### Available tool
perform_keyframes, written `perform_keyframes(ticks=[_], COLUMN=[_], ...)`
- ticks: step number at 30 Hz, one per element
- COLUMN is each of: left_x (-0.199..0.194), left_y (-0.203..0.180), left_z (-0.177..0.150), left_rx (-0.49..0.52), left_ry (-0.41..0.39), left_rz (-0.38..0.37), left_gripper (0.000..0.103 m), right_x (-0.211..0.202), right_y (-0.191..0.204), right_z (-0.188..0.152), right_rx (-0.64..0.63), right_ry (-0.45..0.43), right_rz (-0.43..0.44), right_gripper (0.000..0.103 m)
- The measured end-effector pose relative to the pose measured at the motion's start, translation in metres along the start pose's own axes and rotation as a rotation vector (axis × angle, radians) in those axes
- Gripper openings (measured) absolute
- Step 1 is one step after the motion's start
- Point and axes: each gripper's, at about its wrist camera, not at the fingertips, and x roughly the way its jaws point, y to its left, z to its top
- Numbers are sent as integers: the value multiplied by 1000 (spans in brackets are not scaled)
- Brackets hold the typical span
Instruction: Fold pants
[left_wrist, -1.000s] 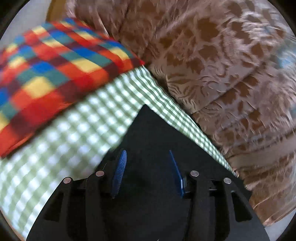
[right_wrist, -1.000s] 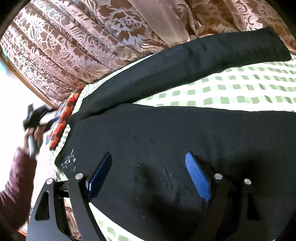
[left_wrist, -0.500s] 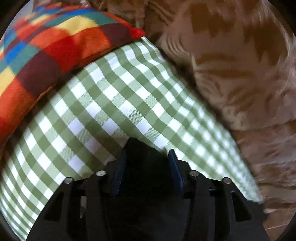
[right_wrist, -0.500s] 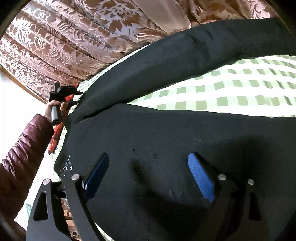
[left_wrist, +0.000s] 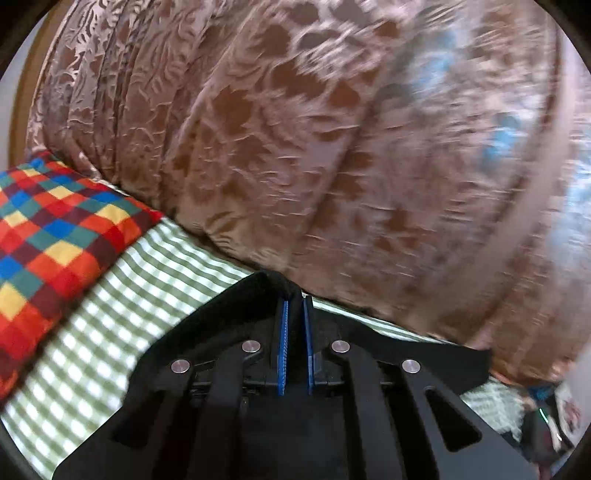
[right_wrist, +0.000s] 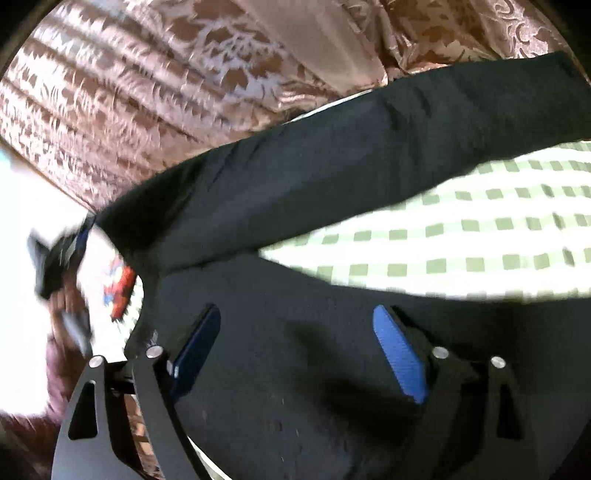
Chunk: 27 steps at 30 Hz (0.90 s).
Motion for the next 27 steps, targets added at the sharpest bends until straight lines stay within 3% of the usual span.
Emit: perform_keyframes(ticks=[5, 13, 20, 21, 23, 25, 27], left_x=[-49, -80, -89, -90, -88, -85, -78], left_y=[-5, -3, -12, -12, -11, -6, 4], left_z=[-46, -92, -99, -98, -98, -93, -79], left_rx=[16, -26, 33, 41, 57, 50, 33], left_ry=[36, 88, 110, 118, 131, 130, 104], left_rz=[-45, -72, -73, -82, -72, -57, -14], left_gripper=[6, 6, 6, 6, 6, 6, 6], right_x=[16, 63, 112, 116, 117, 111, 96], right_y=[-3, -16, -48, -51, -50, -44, -40], right_z=[57, 160, 212, 216, 218, 215, 210], right_rx=[52, 230, 405, 415, 388, 323, 289], right_ry=[11, -14, 32, 38, 37, 29, 2], right_rz=[44, 67, -63, -82, -121, -143, -130], right_gripper=[54, 52, 50, 45, 18, 9, 7])
